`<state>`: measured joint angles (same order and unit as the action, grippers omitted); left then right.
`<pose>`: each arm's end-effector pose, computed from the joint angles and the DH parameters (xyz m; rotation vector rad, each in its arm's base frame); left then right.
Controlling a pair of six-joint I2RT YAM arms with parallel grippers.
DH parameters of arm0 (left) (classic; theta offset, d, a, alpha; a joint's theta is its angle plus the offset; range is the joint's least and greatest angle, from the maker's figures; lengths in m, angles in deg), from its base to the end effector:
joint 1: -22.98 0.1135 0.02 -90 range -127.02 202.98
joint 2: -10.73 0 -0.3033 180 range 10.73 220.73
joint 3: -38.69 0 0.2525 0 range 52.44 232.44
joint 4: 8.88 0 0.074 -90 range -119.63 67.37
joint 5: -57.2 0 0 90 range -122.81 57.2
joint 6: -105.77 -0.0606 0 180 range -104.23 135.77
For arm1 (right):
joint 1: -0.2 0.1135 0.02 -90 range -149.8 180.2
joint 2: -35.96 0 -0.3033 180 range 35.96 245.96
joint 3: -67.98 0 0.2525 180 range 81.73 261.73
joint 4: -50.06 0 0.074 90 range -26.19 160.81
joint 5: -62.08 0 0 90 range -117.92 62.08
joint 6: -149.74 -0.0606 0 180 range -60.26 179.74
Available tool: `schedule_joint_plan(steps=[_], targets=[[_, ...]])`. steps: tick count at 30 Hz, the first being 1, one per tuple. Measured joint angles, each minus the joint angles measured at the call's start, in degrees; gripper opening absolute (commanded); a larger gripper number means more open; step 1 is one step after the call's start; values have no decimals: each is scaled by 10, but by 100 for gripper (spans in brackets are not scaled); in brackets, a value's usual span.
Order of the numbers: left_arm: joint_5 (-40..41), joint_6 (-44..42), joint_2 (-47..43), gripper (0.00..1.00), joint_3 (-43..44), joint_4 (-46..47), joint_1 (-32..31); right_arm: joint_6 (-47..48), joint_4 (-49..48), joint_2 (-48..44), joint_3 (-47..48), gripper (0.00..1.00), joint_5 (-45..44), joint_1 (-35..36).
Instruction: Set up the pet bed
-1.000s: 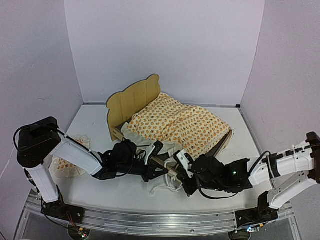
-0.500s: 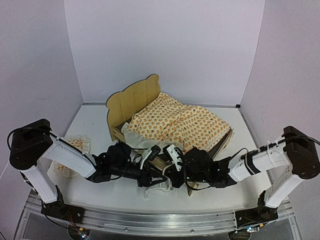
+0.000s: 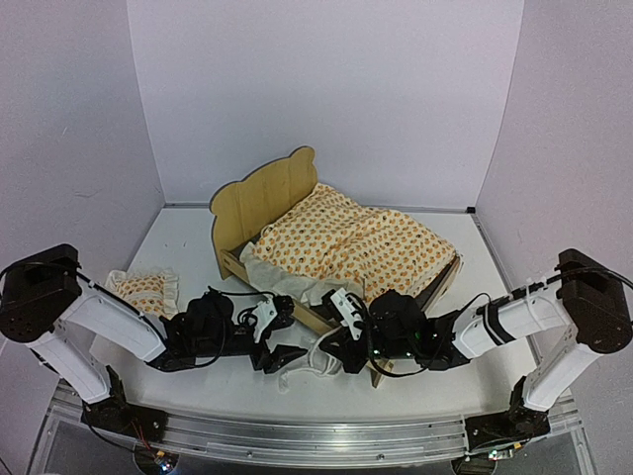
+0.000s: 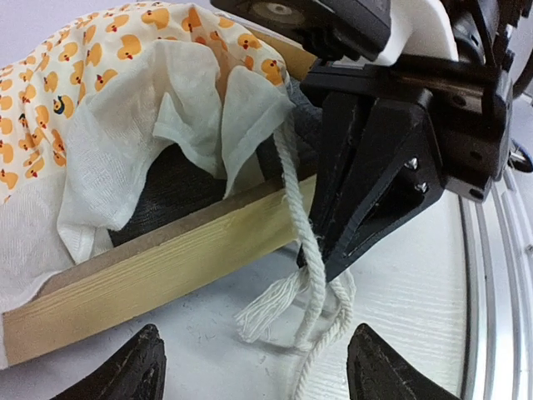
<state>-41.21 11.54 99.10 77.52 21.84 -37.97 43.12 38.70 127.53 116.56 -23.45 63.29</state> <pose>0.1389 -0.2683 0.1813 1.1522 1.6093 -0.7998 0.1440 0.2941 0.1740 -0.9357 2.0548 0.8756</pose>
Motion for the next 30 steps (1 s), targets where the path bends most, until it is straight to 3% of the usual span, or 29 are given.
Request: schedule_joint_plan(steps=[3, 9, 23, 28, 30], targets=[[-21, -61, 18, 69, 14, -9, 10, 1, 0, 0, 0, 0, 7, -1], [-78, -124, 44, 51, 73, -33, 22, 1, 0, 0, 0, 0, 16, -2], [-193, -153, 69, 50, 105, -104, 44, 3, 0, -1, 0, 0, 21, -2], [-221, -155, 81, 34, 109, -122, 59, 3, 0, -3, 0, 0, 23, -3], [-227, -157, 88, 19, 114, -130, 62, 3, 0, -4, 0, 0, 24, -3]])
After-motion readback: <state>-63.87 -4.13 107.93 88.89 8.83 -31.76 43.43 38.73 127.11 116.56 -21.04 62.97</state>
